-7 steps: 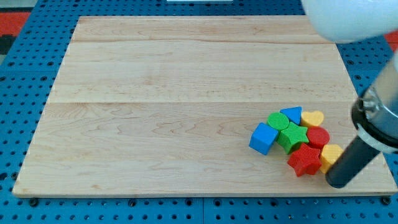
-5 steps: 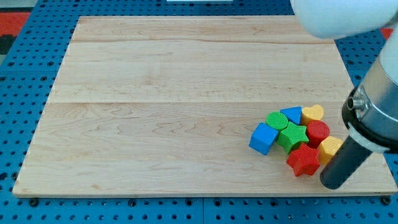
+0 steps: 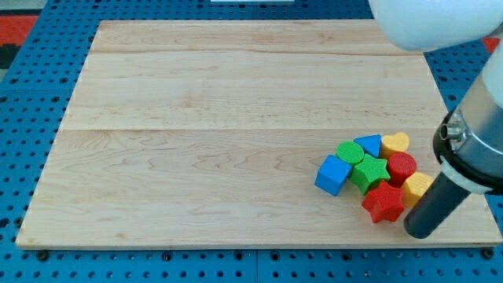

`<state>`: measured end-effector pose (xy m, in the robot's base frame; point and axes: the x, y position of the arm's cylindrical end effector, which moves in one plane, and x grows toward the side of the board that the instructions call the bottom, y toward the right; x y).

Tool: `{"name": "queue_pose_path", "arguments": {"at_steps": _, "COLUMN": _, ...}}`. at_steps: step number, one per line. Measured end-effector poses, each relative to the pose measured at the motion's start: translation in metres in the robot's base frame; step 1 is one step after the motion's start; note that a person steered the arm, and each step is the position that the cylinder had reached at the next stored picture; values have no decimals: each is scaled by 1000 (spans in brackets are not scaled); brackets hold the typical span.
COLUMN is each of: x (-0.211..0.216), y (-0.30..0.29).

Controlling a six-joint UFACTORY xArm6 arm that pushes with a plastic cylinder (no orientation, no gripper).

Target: Move the blue triangle towards the left side of the board

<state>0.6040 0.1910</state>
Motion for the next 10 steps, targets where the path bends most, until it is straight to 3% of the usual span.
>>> {"name": "queue_pose_path", "arguments": {"at_steps": 4, "x": -22, "y": 40}}
{"name": "queue_pose_path", "arguments": {"at_steps": 6, "x": -53, "y": 0}}
{"name": "queue_pose_path", "arguments": {"at_steps": 8, "x": -59, "y": 16}}
{"name": "queue_pose_path", "arguments": {"at_steps": 10, "x": -112, "y": -36}}
